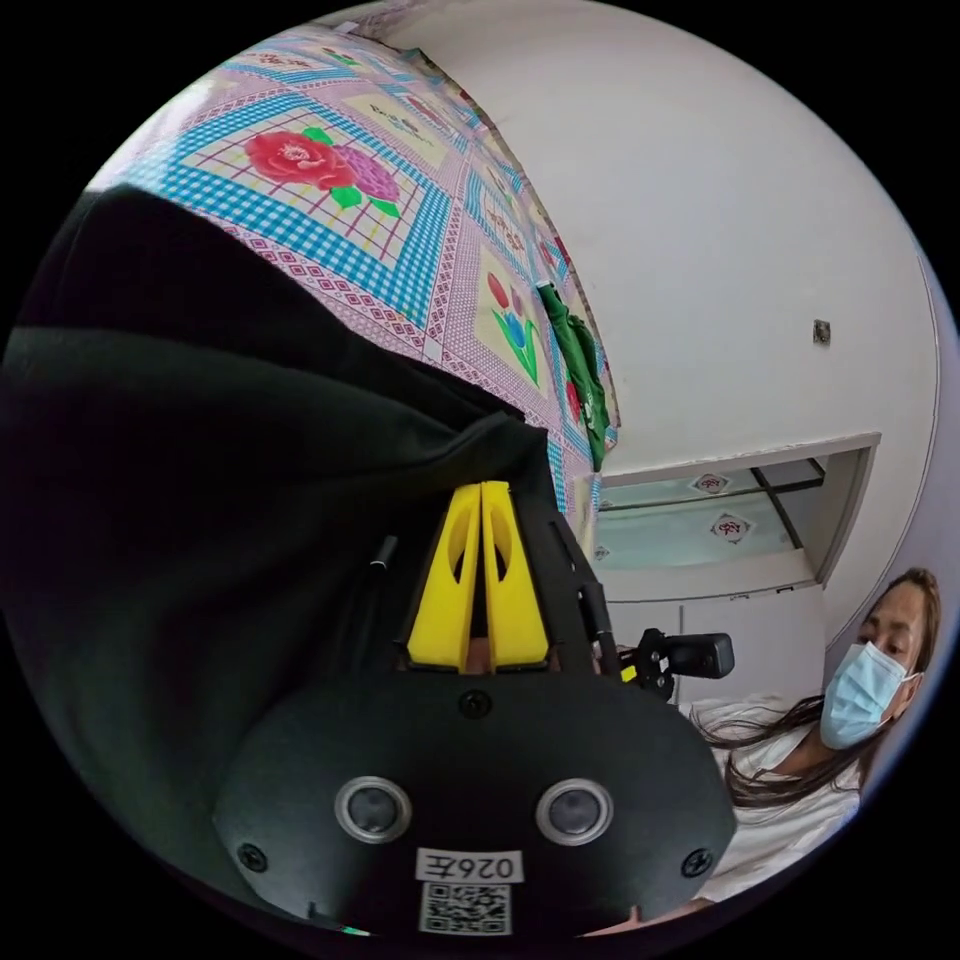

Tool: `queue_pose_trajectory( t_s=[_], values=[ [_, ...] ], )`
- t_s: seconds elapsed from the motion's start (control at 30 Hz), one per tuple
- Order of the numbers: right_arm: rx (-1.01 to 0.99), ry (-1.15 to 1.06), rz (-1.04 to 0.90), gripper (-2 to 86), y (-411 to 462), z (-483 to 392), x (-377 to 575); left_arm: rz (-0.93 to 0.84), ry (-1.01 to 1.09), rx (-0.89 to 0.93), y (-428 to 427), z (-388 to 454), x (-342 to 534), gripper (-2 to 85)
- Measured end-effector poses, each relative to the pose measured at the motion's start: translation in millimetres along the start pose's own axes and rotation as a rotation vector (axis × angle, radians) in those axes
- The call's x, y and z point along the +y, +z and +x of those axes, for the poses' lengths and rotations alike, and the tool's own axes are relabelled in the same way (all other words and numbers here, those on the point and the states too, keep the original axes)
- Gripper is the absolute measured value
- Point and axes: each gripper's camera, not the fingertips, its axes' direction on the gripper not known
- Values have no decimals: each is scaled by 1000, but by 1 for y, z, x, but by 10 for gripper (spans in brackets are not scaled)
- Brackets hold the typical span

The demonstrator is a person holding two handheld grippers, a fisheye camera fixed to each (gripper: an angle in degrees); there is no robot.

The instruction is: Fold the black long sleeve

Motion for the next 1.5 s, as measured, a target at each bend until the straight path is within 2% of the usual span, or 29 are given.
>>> queue_pose_trajectory(
  t_s=[0.3,0.4,0.5,0.53,0.63,0.73,0.87,0.97,1.07,1.17,1.3,1.37,1.4,1.43,1.47,1.5],
  values=[
    [-62,322,58,19,-26,32,17,10,24,0,-1,2,20,-10],
    [-86,355,82,37,-40,45,17,83,151,45,-14,36,44,-10],
    [-152,386,166,75,-46,61,11,89,240,94,-14,69,69,-10],
    [-188,380,178,63,-45,66,5,74,271,81,-7,80,78,-10],
    [-128,369,146,3,-37,73,-8,-69,304,-85,33,92,85,-10],
    [-80,408,118,-9,-35,70,-8,-184,202,-136,71,78,79,-10],
    [-30,544,153,-10,-33,69,-5,-198,210,-153,80,86,85,-10],
    [33,563,136,-5,-32,62,-9,-191,208,-143,79,96,96,-10],
    [34,566,78,6,-34,60,-11,-43,293,-94,45,124,128,-10],
    [-16,616,125,21,-45,66,0,6,360,-233,5,147,168,-10],
    [-75,677,220,29,-53,84,2,77,397,-506,-24,160,226,-10],
    [-61,625,264,13,-56,87,-16,33,397,-634,-10,154,235,-9],
    [-39,594,232,5,-52,86,-22,-49,380,-733,9,142,234,-9],
    [53,542,107,0,-33,84,-33,-35,416,-703,18,136,237,-9],
    [80,528,101,-4,-25,82,-31,11,400,-681,14,135,239,-9],
    [66,545,118,-5,-27,83,-29,-16,311,-616,9,133,237,-10]
  ],
)
